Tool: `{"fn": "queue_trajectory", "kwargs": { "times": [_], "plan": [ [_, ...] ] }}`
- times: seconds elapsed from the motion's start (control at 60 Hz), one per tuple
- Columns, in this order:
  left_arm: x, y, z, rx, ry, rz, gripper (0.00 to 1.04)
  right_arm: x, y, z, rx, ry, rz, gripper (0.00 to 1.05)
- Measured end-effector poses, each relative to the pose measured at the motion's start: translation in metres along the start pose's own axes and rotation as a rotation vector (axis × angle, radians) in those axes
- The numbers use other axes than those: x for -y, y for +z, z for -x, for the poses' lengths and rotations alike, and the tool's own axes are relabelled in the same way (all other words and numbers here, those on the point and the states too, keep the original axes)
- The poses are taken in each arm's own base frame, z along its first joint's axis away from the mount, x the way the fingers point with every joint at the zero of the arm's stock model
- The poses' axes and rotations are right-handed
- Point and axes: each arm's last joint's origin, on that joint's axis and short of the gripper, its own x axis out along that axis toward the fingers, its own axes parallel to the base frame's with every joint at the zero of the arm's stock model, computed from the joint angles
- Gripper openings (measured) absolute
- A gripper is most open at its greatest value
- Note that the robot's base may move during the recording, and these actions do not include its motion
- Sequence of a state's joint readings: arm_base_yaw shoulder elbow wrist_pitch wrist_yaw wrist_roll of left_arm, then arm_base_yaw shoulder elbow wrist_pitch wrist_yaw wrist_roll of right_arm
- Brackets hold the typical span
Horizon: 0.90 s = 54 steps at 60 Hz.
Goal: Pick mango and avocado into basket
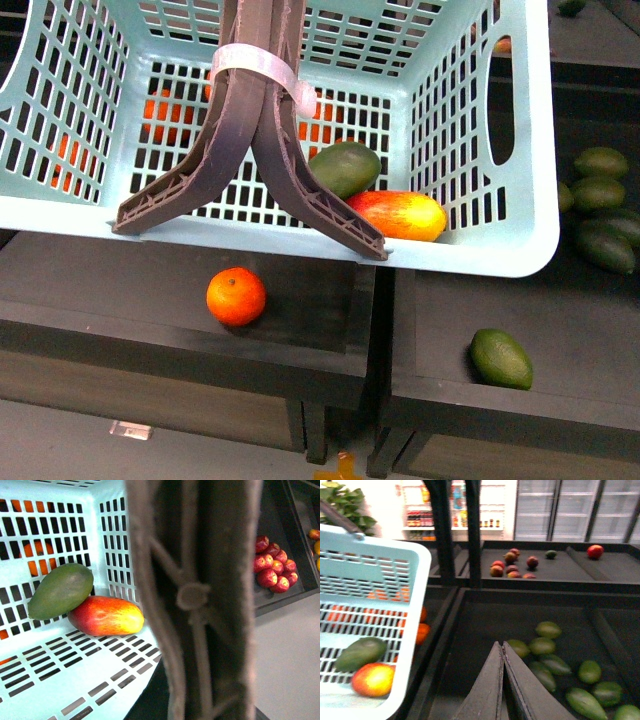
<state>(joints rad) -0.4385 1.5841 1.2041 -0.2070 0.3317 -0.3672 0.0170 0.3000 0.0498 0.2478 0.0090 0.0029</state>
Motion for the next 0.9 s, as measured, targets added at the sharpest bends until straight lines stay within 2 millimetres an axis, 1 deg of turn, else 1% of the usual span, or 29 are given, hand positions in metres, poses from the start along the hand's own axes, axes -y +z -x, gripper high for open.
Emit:
{"fn": "queue_trajectory", "kwargs": {
  "times": [0.183, 0.25, 0.516, 0.583, 0.65, 0.9],
  "plan": [
    [0.0, 0.0, 0.0, 0.0, 0.001, 0.0, 0.06, 0.001, -0.004, 0.004, 0.004, -0.007, 0.0, 0.02],
    [0.0, 0.0, 0.0, 0.0, 0.0, 0.0, 0.06, 0.001, -0.011, 0.005, 0.006, -0.007, 0.0, 0.02],
    [0.0, 0.0, 0.0, 0.0, 0.0, 0.0, 0.06, 0.002, -0.011, 0.009, 0.011, -0.008, 0.0, 0.02],
    [0.0, 0.0, 0.0, 0.0, 0.0, 0.0, 0.06, 0.001, -0.015, 0.015, -0.023, -0.007, 0.001, 0.02],
    [0.0, 0.0, 0.0, 0.0, 0.0, 0.0, 0.06, 0.001, -0.014, 0.019, 0.004, -0.005, 0.001, 0.02],
    [0.0, 0.0, 0.0, 0.0, -0.001, 0.001, 0.06, 0.001, -0.014, 0.019, 0.005, -0.005, 0.001, 0.02]
  ]
}}
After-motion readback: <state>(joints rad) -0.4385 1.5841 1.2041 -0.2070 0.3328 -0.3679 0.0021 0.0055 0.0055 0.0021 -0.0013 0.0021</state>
